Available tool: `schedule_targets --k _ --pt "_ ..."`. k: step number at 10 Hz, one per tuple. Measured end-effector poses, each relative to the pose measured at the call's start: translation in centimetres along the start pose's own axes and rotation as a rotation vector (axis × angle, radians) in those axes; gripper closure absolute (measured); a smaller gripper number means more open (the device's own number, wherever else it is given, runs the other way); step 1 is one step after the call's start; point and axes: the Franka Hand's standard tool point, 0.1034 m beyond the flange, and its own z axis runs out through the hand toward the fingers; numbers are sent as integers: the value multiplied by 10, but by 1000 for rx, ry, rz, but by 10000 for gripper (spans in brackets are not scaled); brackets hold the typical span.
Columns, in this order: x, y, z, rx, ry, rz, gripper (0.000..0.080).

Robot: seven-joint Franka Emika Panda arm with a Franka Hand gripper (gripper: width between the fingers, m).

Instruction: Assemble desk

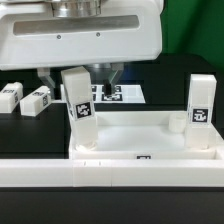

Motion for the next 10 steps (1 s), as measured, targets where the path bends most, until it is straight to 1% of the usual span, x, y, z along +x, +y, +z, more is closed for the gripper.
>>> schedule_targets --k 1,2,4,5,6,8,10 --pt "0 0 0 0 0 0 412" --pt "0 0 0 0 0 0 511" --pt "0 0 0 1 0 28 511" --pt "0 2 0 4 1 93 511" --pt "0 2 0 3 1 180 511" --pt "0 3 1 12 2 388 511" --pt "0 4 1 15 1 567 510"
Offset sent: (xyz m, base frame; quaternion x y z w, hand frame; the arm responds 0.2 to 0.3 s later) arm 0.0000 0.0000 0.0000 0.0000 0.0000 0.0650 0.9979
